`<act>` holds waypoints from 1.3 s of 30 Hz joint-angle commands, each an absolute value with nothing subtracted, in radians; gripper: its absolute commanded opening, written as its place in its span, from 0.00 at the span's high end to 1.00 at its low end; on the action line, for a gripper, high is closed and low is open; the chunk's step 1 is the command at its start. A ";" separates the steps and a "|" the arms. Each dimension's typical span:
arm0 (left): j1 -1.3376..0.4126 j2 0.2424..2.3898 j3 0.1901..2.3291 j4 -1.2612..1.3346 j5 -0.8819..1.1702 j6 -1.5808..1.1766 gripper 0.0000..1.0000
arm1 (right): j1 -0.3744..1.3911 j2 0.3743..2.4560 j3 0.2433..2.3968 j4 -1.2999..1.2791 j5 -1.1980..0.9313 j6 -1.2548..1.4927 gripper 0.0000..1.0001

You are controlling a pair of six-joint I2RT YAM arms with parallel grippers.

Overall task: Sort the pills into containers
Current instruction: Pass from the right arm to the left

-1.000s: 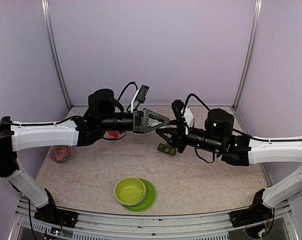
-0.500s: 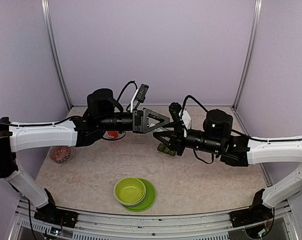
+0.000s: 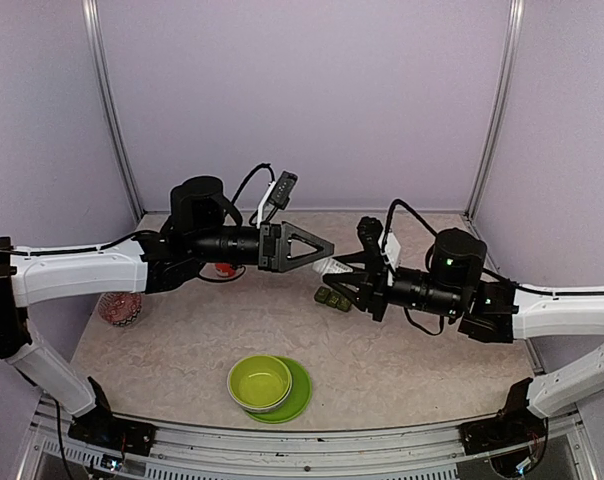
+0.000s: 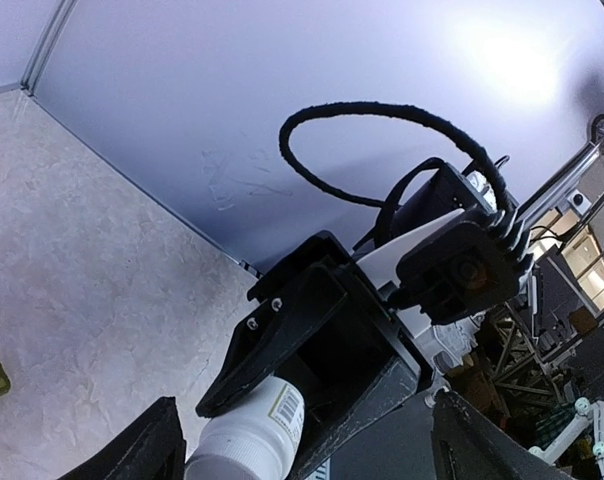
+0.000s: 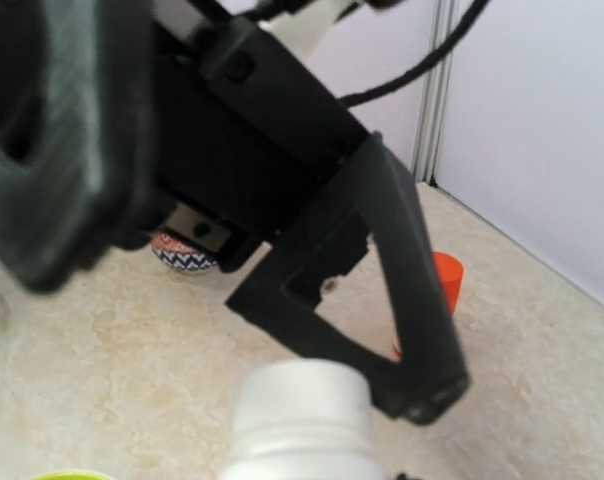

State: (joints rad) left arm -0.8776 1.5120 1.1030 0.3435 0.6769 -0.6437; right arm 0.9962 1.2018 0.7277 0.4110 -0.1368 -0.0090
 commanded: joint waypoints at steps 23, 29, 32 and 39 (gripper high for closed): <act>-0.874 1.564 1.180 0.217 0.795 -0.579 0.54 | 0.979 1.140 0.661 0.518 -0.200 -0.069 0.88; -0.876 1.569 1.189 0.195 0.785 -0.564 0.62 | 0.979 1.155 0.669 0.511 -0.196 -0.067 0.88; -0.877 1.571 1.193 0.181 0.774 -0.554 0.71 | 0.980 1.159 0.670 0.514 -0.198 -0.066 0.88; -0.879 1.572 1.191 0.188 0.762 -0.551 0.82 | 0.979 1.160 0.666 0.516 -0.193 -0.063 0.86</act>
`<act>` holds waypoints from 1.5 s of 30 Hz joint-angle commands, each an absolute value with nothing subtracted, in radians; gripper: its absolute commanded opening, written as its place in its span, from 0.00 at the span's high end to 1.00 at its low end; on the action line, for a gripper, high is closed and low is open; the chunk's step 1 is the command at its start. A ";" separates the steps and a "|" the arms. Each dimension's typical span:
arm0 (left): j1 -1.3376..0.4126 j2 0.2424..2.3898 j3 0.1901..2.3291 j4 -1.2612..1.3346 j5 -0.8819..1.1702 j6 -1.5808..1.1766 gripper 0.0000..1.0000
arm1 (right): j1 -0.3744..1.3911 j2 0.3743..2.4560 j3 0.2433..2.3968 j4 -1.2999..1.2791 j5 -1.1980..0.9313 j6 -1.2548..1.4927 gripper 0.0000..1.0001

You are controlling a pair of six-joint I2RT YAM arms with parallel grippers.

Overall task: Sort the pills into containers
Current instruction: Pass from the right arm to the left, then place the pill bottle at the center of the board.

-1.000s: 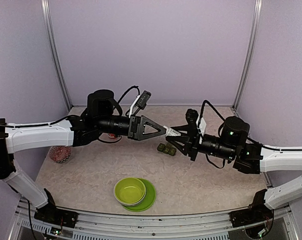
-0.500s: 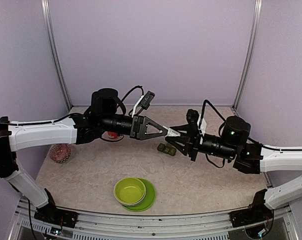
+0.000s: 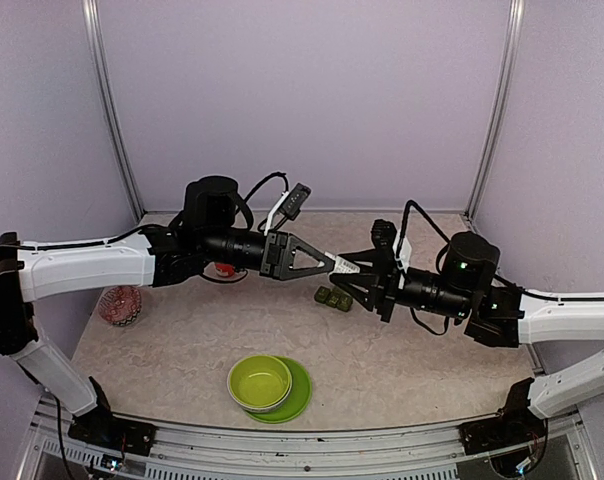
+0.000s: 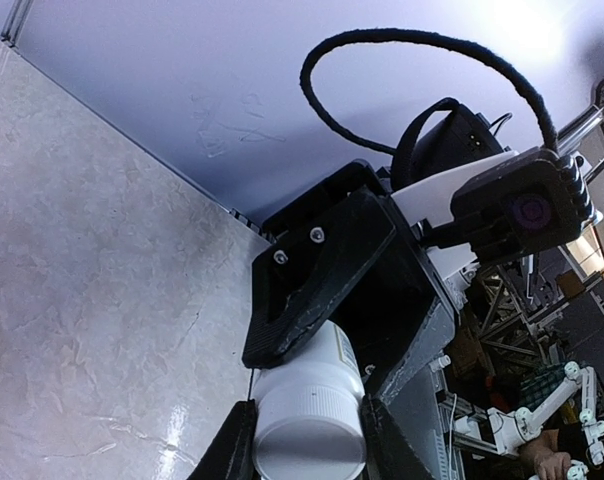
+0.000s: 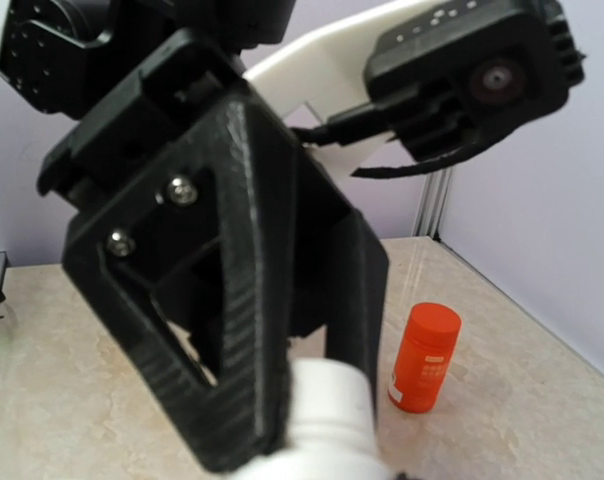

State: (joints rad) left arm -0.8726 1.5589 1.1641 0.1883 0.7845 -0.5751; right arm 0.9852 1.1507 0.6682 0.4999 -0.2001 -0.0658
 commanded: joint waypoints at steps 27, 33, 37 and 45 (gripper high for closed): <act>-0.745 1.547 1.202 -0.180 0.447 -0.290 0.81 | 0.887 1.145 0.714 0.338 -0.113 0.054 0.00; -0.720 1.565 1.199 -0.252 0.331 -0.232 0.80 | 0.832 1.127 0.686 0.320 -0.075 0.101 0.00; -0.693 1.578 1.196 -0.290 0.277 -0.206 0.80 | 0.816 1.115 0.671 0.309 -0.065 0.109 0.00; -0.640 1.624 1.170 -0.337 0.183 -0.206 0.80 | 0.793 1.118 0.659 0.301 -0.034 0.122 0.00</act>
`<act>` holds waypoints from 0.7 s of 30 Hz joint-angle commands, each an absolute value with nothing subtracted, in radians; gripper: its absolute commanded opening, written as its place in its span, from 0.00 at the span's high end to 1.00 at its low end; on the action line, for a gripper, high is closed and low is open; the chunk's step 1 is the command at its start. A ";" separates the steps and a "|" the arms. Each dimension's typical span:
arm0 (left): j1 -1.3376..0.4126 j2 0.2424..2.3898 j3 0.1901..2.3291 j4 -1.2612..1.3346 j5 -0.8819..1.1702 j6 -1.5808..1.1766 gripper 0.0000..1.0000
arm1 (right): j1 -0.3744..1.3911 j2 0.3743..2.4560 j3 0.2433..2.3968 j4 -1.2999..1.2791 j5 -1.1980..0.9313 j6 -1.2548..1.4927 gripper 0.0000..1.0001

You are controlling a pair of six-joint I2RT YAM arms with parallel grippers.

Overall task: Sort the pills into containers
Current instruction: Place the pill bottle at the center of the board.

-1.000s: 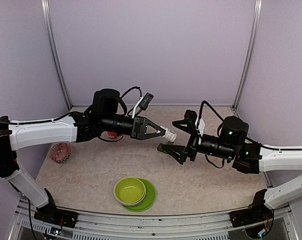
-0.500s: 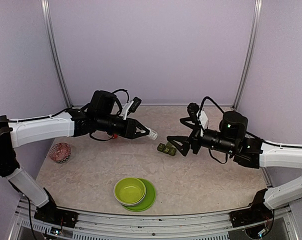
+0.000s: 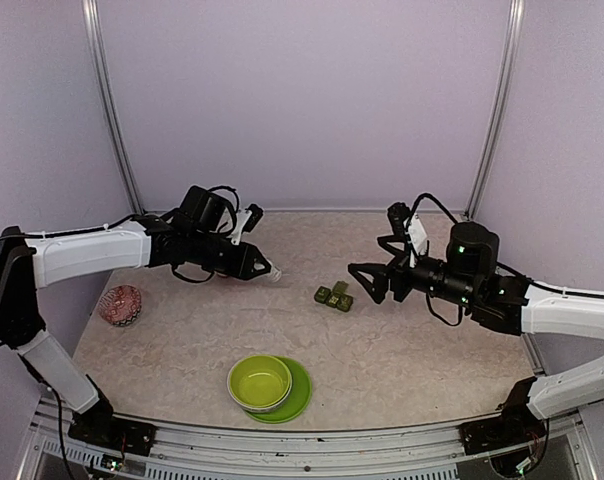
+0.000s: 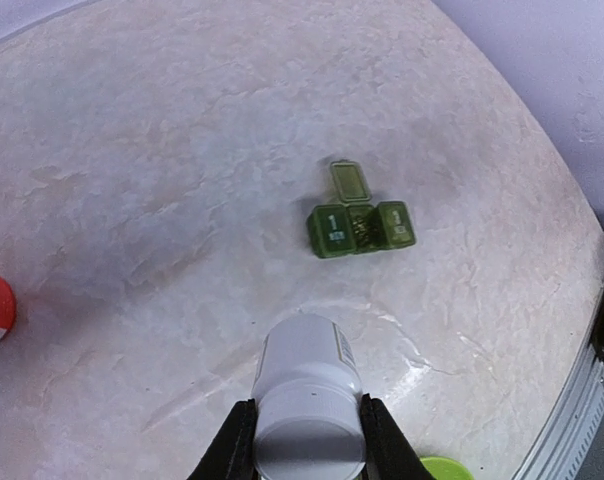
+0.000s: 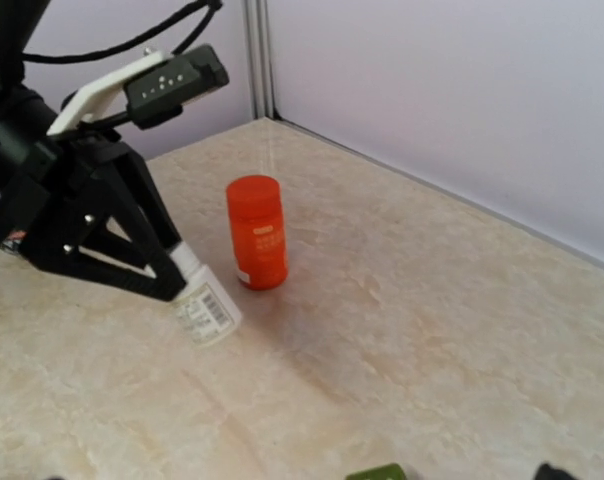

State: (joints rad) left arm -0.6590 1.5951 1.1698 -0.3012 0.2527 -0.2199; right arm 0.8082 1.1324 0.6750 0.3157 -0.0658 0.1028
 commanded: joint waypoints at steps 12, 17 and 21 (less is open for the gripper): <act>-0.558 1.657 1.095 -0.366 0.080 -0.223 0.80 | 0.738 1.134 0.643 0.296 -0.025 0.157 0.00; -0.545 1.682 1.096 -0.419 -0.001 -0.208 0.80 | 0.731 1.131 0.639 0.297 -0.028 0.159 0.00; -0.526 1.706 1.099 -0.445 -0.015 -0.196 0.80 | 0.726 1.131 0.635 0.301 -0.035 0.159 0.00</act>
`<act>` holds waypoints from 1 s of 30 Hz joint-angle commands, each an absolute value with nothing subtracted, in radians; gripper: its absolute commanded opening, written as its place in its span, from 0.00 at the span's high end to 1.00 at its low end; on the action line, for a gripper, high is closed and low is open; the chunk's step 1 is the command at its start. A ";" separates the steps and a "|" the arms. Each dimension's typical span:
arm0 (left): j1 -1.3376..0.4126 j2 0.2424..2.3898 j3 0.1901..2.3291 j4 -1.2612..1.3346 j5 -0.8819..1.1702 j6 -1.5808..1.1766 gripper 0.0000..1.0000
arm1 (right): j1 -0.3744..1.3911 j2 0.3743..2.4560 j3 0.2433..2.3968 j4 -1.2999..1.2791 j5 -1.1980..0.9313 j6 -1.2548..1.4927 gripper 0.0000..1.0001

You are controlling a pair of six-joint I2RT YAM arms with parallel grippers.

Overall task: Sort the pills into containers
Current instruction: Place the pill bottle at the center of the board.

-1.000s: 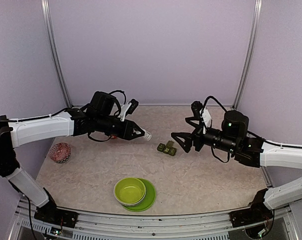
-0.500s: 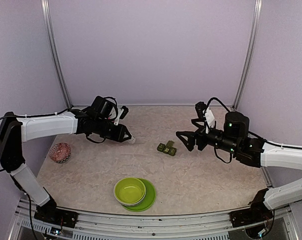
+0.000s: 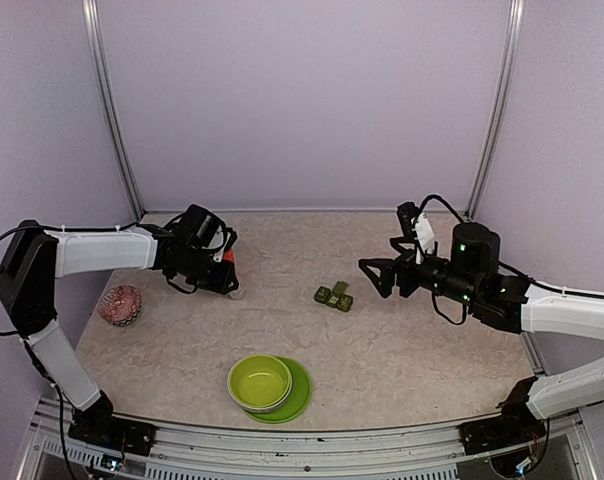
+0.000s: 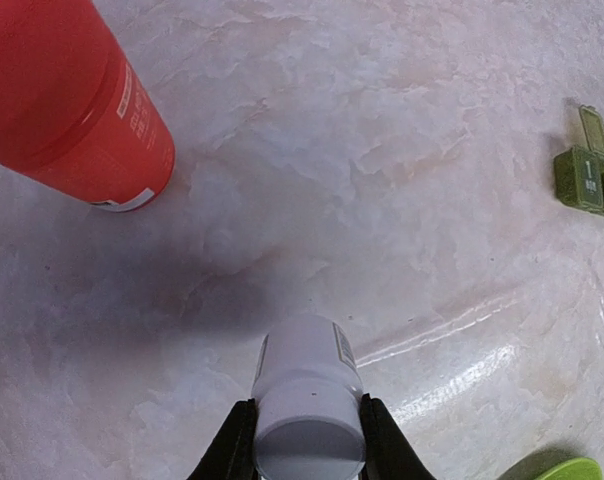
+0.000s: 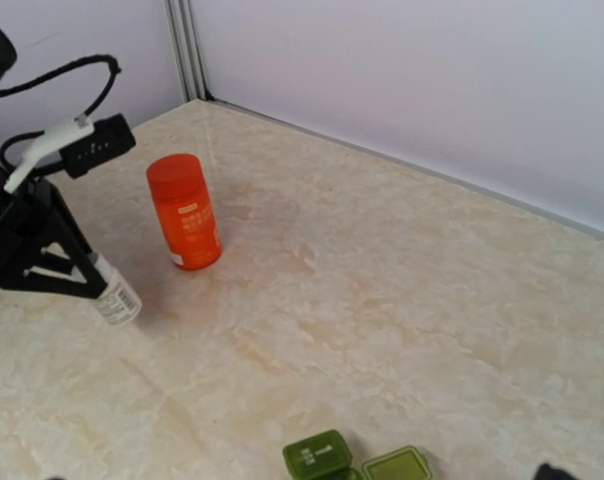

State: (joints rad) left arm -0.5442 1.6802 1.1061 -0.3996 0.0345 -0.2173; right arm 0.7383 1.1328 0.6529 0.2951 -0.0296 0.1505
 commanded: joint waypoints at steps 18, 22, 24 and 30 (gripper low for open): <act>-0.498 1.779 1.125 -0.479 -0.012 -0.178 0.62 | 0.720 1.134 0.626 0.298 -0.039 0.160 0.00; -0.497 1.761 1.131 -0.470 -0.013 -0.183 0.46 | 0.718 1.140 0.624 0.301 -0.045 0.164 0.00; -0.498 1.748 1.138 -0.464 -0.010 -0.188 0.40 | 0.717 1.145 0.626 0.301 -0.048 0.166 0.00; -0.529 1.707 1.187 -0.472 -0.016 -0.195 0.29 | 0.713 1.164 0.633 0.296 -0.054 0.173 0.00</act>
State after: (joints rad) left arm -0.5087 1.7626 1.1294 -0.4656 -0.0082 -0.1902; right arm 0.7277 1.1488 0.6365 0.2955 -0.0444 0.1562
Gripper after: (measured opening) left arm 0.676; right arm 0.998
